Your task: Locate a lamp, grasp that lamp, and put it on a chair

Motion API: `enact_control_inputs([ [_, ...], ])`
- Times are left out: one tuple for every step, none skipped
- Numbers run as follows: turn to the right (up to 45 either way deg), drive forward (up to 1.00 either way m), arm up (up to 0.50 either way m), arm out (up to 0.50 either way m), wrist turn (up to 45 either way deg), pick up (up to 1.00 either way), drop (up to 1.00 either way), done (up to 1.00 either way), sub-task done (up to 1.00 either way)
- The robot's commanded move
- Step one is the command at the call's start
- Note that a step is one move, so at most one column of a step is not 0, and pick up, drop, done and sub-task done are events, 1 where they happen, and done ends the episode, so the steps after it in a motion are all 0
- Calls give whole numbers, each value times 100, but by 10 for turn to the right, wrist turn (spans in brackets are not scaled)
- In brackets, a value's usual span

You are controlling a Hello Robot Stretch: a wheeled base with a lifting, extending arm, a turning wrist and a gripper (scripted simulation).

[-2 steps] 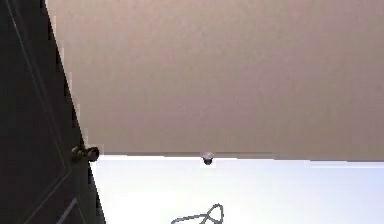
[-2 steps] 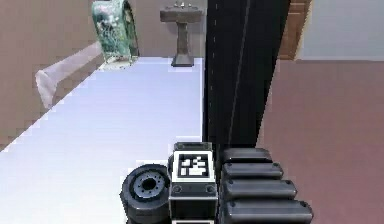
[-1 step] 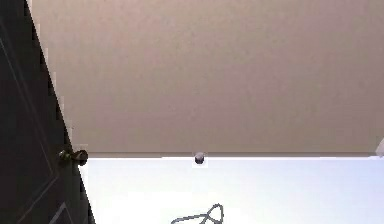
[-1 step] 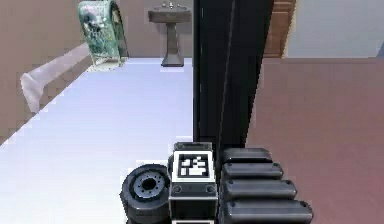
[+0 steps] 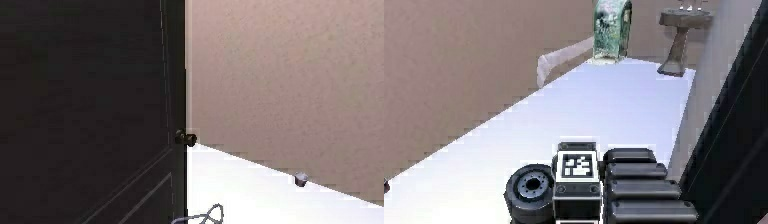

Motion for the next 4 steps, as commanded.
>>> enact_control_inputs([
  [0, 15, 0, 0, 0, 0, 0, 0, 0],
  [390, 0, 0, 0, 0, 0, 0, 0, 0],
  [0, 80, 0, 0, 0, 0, 0, 0, 0],
  [-180, 0, 0, 0, 0, 0, 0, 0, 0],
])
